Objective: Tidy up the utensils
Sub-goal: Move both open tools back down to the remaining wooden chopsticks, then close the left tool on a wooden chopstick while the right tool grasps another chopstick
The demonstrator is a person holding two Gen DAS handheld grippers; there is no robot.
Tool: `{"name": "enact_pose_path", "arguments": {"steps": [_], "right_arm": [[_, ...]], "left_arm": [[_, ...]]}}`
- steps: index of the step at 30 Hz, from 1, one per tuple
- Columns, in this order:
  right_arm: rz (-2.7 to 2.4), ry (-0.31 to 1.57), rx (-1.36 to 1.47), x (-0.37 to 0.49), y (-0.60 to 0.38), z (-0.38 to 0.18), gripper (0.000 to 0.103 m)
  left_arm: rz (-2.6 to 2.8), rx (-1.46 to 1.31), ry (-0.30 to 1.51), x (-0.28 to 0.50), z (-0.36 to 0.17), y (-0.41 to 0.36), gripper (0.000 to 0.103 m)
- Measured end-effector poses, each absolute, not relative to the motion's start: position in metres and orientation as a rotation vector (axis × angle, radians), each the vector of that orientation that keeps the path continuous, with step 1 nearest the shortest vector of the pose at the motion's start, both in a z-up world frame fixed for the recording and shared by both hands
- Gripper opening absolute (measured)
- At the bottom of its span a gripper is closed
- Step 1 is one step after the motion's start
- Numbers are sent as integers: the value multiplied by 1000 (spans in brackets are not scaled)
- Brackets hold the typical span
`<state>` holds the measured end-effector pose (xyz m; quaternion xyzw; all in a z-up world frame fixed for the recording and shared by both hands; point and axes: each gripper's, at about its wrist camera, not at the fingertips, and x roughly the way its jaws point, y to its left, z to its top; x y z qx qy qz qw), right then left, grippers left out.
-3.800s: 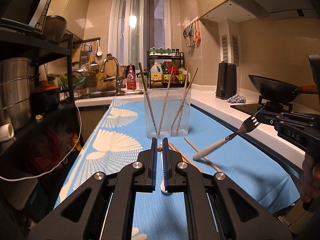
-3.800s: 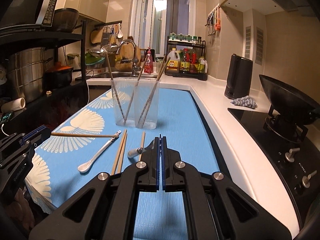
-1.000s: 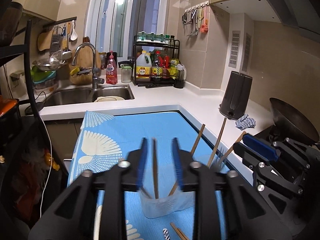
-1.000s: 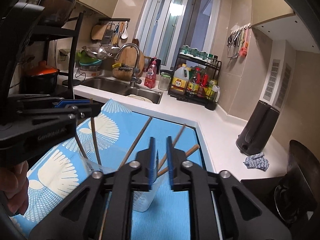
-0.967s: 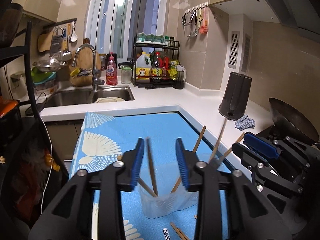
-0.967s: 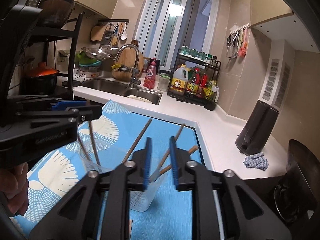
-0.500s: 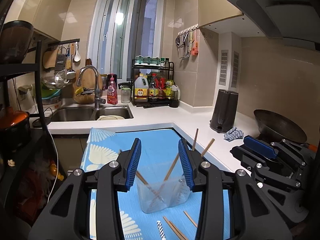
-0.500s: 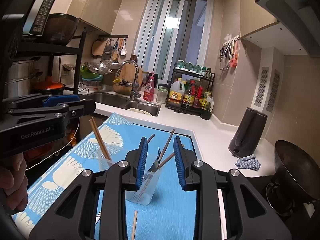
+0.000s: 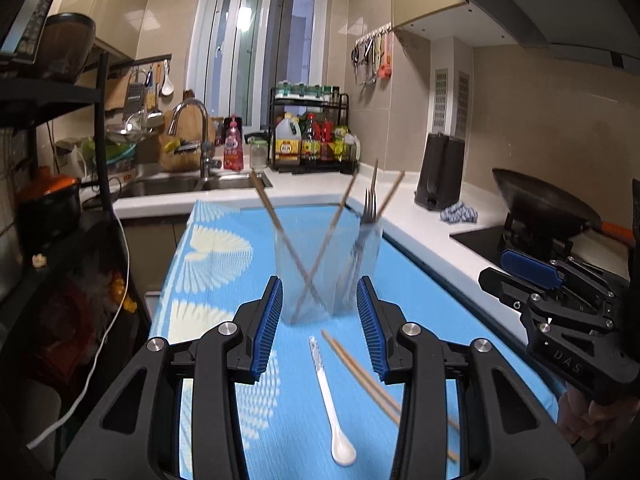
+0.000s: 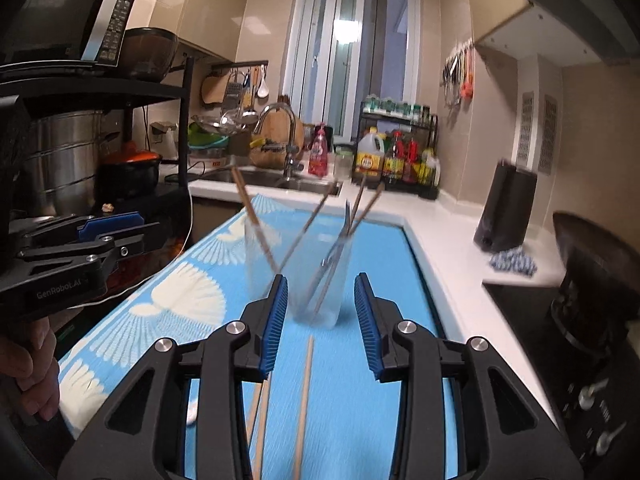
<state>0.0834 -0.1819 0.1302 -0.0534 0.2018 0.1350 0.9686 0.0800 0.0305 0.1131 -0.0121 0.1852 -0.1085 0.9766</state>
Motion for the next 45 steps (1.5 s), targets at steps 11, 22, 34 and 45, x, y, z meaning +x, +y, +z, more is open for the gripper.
{"name": "enact_pose_path", "arguments": {"steps": [11, 22, 34, 45], "right_arm": [[275, 574, -30, 48, -201, 41, 28], [301, 679, -18, 51, -202, 1, 28], [305, 722, -41, 50, -203, -12, 17], [301, 727, -27, 49, -208, -12, 5]], "left_arm": [[-212, -90, 462, 34, 22, 14, 17], [-287, -124, 571, 34, -11, -21, 15], [-334, -167, 664, 56, -15, -49, 15], [-250, -86, 737, 60, -22, -58, 15]]}}
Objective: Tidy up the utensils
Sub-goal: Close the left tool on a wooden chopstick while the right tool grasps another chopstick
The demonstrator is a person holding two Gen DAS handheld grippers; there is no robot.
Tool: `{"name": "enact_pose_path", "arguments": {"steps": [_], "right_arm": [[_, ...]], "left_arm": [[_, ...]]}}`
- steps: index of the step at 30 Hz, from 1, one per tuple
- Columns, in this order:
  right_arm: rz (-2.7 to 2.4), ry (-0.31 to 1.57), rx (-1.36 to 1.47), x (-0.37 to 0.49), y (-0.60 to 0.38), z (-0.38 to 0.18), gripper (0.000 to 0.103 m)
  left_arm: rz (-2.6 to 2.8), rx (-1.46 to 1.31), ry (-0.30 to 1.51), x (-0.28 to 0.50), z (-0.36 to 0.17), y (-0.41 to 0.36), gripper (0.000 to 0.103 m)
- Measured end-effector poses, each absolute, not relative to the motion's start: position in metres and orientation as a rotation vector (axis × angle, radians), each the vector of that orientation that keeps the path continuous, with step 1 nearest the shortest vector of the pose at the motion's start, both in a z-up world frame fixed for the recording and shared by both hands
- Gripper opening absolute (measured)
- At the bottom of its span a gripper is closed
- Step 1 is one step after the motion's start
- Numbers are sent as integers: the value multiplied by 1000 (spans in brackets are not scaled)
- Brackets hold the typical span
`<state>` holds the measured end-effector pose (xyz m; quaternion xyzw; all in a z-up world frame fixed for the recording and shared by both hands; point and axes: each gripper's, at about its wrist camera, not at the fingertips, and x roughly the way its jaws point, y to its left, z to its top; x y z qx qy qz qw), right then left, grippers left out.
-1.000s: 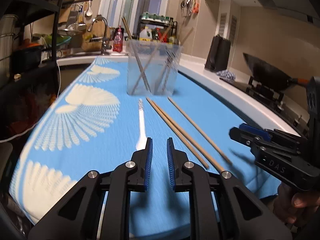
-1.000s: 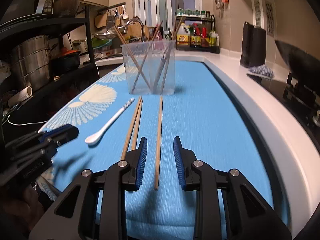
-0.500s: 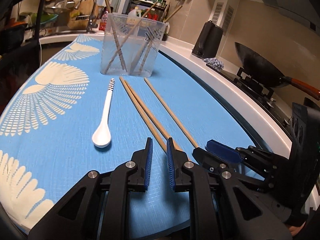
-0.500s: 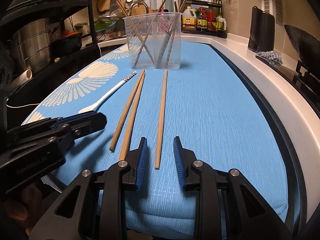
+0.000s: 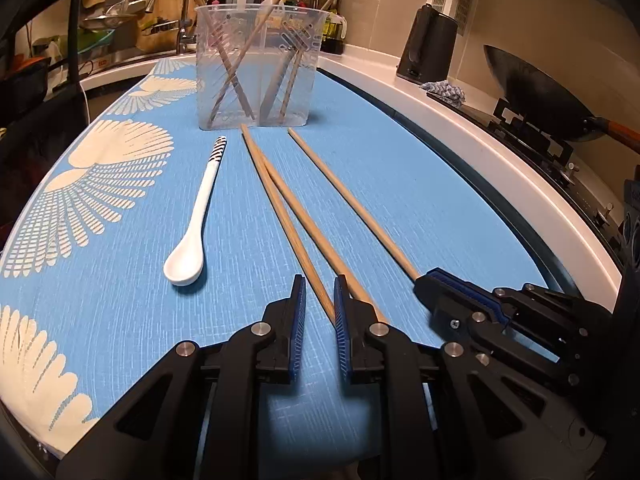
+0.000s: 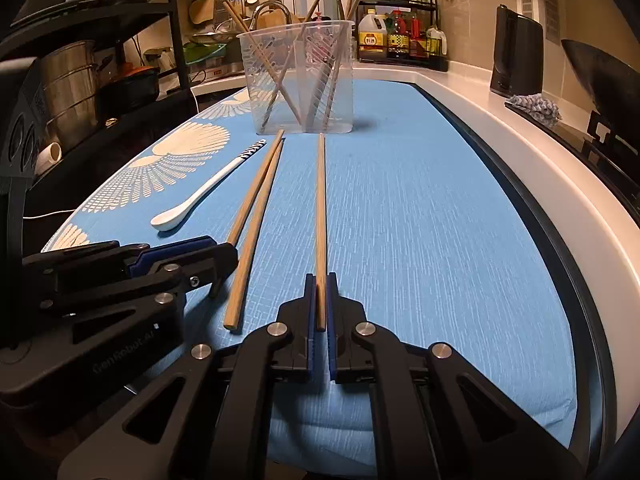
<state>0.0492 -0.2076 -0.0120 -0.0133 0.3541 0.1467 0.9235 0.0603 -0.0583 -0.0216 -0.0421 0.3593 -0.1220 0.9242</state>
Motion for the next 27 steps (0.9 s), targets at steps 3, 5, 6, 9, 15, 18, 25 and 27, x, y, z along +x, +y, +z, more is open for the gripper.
{"name": "enact_pose_path", "arguments": {"steps": [3, 5, 6, 9, 15, 18, 25, 27], "right_arm": [[299, 729, -25, 49, -208, -12, 5], [298, 730, -24, 49, -208, -12, 5], [297, 731, -24, 49, -208, -12, 5], [292, 731, -29, 48, -209, -12, 5], [263, 729, -17, 46, -216, -12, 5], [242, 726, -18, 44, -217, -12, 5], [186, 720, 15, 33, -224, -13, 5], [185, 720, 10, 33, -224, -13, 6]], "left_arm": [[-236, -79, 741, 60, -21, -56, 15], [-228, -73, 744, 60, -21, -56, 14], [-223, -67, 744, 60, -20, -56, 14], [-197, -58, 744, 61, -20, -53, 6], [-155, -44, 729, 54, -21, -38, 5], [-147, -43, 714, 48, -21, -28, 5], [-163, -20, 649, 31, -25, -18, 5], [-160, -16, 635, 28, -27, -18, 6]]}}
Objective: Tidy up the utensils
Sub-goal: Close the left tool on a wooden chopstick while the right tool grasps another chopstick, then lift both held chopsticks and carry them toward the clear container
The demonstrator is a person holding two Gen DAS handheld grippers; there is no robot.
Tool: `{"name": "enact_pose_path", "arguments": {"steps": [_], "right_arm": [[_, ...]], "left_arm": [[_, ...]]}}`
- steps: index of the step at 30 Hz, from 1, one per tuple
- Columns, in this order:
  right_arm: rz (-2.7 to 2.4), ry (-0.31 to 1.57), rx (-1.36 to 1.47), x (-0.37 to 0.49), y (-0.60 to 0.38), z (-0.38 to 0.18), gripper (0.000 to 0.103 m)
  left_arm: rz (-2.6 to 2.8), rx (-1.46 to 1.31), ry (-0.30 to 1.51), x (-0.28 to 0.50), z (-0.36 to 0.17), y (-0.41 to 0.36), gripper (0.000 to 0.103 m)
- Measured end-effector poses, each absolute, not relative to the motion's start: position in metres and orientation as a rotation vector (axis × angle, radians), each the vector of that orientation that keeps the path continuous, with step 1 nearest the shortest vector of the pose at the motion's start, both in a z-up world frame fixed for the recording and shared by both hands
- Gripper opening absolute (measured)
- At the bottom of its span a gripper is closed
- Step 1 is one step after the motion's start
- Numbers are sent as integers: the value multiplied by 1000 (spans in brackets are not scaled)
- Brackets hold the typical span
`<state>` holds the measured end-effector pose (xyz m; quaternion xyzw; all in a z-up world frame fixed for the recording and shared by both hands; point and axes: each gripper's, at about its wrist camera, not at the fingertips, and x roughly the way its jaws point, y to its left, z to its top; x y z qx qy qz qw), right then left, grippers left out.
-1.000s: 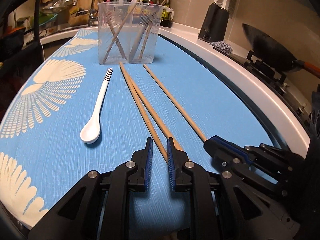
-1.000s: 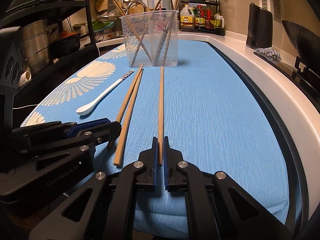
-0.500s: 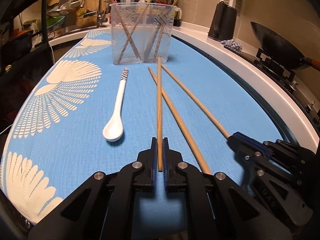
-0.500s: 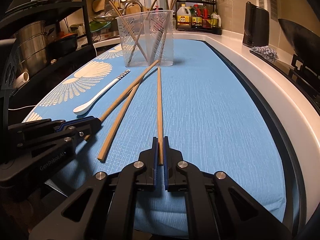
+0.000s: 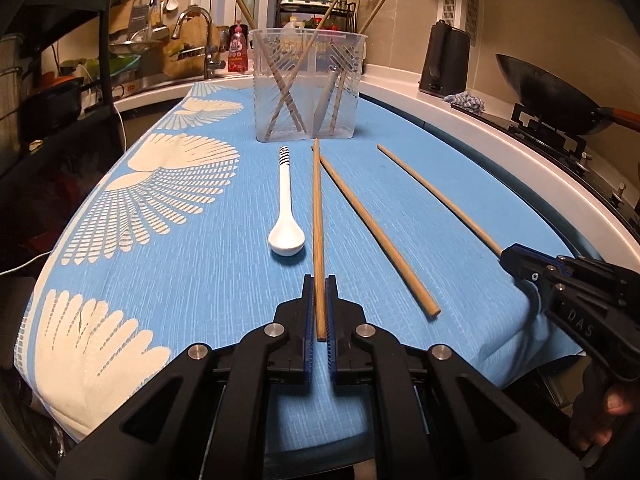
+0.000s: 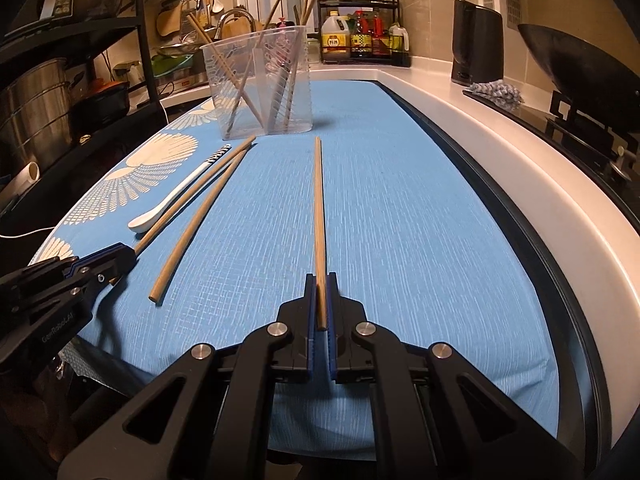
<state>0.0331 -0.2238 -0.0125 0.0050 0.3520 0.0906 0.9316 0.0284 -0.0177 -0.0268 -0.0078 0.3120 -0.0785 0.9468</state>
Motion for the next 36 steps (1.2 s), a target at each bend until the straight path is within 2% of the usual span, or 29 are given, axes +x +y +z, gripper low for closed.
{"name": "enact_pose_path", "arguments": {"steps": [36], "right_arm": [[187, 723, 10, 41, -218, -13, 7]], "left_arm": [[-118, -8, 546, 19, -33, -16, 6]]}}
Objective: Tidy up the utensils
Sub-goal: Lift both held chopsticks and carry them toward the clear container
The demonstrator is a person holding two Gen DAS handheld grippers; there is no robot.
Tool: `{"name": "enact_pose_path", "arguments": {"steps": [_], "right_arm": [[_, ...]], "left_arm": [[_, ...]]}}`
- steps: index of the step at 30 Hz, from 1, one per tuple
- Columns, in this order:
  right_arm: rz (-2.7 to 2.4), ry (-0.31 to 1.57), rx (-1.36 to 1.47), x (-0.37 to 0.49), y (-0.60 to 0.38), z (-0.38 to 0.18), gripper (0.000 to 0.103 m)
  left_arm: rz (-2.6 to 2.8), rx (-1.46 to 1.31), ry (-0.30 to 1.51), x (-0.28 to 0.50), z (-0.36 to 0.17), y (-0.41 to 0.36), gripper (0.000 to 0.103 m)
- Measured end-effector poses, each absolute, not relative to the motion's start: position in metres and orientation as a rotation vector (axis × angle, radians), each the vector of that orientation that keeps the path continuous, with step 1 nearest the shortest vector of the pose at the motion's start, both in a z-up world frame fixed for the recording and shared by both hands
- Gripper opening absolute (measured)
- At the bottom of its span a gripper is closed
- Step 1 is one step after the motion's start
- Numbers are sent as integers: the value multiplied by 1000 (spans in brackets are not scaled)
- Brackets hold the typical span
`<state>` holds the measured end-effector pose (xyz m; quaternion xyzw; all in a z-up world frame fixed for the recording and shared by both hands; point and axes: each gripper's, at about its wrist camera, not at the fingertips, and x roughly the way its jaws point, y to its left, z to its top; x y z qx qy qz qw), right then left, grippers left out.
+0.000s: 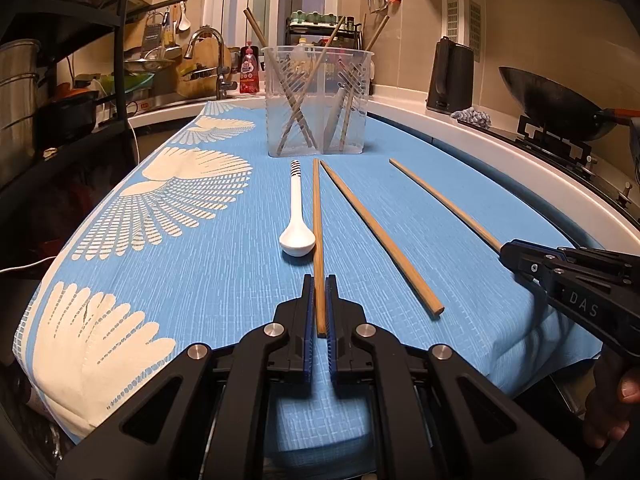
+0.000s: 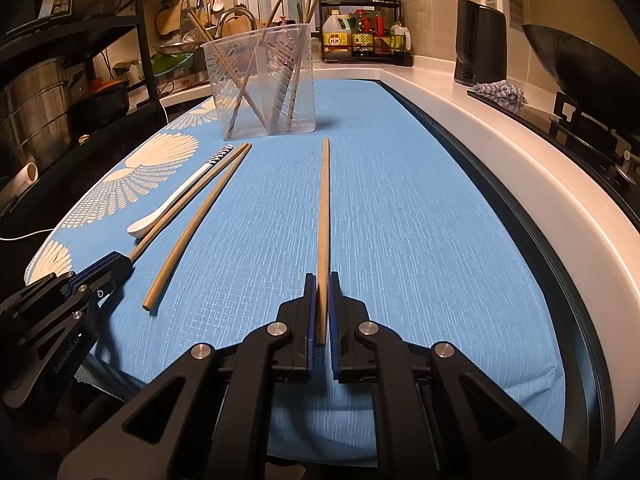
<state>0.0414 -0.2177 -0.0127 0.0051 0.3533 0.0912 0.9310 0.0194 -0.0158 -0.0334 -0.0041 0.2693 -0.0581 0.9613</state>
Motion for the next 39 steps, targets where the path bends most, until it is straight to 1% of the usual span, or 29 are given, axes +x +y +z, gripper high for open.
{"name": "enact_pose_path", "arguments": {"steps": [17, 22, 39], "right_arm": [[184, 719, 19, 41, -217, -10, 5], [186, 683, 5, 36, -216, 3, 5], [190, 561, 0, 14, -220, 57, 5]], "left_arm": [[-119, 14, 546, 20, -31, -20, 5], [-123, 14, 536, 16, -26, -20, 5], [-129, 41, 388, -11, 22, -13, 5]]}}
